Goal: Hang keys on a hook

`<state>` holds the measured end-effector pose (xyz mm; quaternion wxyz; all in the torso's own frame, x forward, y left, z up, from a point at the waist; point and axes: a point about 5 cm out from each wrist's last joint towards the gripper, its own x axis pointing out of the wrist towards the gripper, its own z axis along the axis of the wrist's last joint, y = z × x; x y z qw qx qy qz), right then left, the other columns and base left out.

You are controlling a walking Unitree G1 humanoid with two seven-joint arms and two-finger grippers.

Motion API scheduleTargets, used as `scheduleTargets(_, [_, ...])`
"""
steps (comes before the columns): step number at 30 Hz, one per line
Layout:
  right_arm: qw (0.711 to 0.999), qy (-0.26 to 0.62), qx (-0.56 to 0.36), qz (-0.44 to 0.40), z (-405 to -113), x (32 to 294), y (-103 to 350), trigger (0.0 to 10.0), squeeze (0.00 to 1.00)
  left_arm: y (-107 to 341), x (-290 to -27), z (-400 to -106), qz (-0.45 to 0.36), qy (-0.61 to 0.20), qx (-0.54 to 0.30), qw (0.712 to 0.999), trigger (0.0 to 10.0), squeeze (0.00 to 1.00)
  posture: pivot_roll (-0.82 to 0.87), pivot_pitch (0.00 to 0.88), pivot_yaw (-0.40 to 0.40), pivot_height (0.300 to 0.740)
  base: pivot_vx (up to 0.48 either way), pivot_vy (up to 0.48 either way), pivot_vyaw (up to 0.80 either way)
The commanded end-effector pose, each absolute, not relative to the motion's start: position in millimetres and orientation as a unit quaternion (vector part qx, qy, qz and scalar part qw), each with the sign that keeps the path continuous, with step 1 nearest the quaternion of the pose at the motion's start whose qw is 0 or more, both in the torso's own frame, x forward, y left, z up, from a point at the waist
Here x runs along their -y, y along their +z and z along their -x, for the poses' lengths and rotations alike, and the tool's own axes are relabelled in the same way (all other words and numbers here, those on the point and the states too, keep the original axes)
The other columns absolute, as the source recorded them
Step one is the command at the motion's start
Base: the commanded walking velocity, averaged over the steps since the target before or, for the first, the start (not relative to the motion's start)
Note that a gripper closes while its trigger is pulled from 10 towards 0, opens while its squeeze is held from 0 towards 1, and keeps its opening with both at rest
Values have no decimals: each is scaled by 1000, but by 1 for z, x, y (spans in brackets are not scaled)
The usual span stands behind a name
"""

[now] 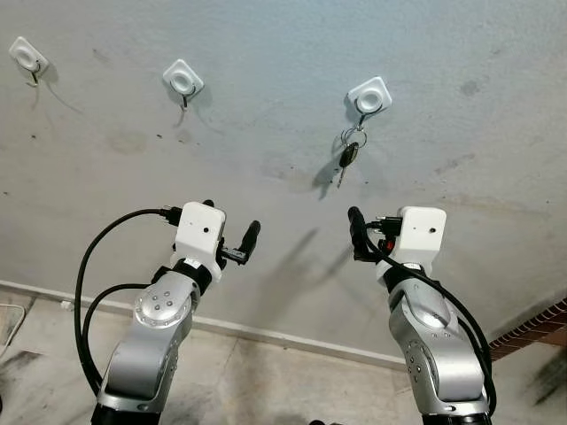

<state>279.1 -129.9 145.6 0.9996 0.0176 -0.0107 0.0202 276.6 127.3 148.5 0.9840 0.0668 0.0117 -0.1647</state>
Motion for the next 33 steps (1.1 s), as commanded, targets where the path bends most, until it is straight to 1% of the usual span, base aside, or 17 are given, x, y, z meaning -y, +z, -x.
scheduleTargets(1, [999, 29, 10, -9, -273, 129, 145, 10000, 0, 150, -128, -273, -77, -166, -7, 983, 10000, 0, 128, 98, -30, 740, 0, 0, 0])
scheduleTargets(6, [999, 41, -10, -22, -268, 130, 138, 10000, 0, 150, -128, -275, -77, -167, -8, 983, 10000, 0, 128, 92, -26, 740, -51, 0, 0])
scheduleTargets(9, [999, 40, -5, -19, -267, 130, 138, 10000, 0, 153, -124, -277, -72, -172, -3, 982, 10000, 0, 127, 87, -25, 740, -260, 0, 0])
scheduleTargets(15, [999, 41, 3, -15, -267, 130, 141, 10000, 0, 154, -122, -279, -68, -175, -1, 982, 10000, 0, 123, 83, -26, 740, 0, 0, 0])
scheduleTargets(18, [999, 43, 12, 2, -267, 131, 144, 10000, 0, 153, -120, -280, -64, -176, -1, 982, 10000, 0, 111, 75, -33, 740, 0, 0, 0])
scheduleTargets(28, [999, 42, 20, 10, -270, 141, 151, 10000, 0, 152, -106, -285, -36, -174, 6, 984, 10000, 0, 62, 54, -70, 740, 0, 0, 0])
scheduleTargets(33, [999, 38, 26, 12, -271, 143, 155, 10000, 0, 150, -105, -287, -29, -171, 6, 985, 10000, 0, 53, 49, -74, 740, 0, 0, 0])
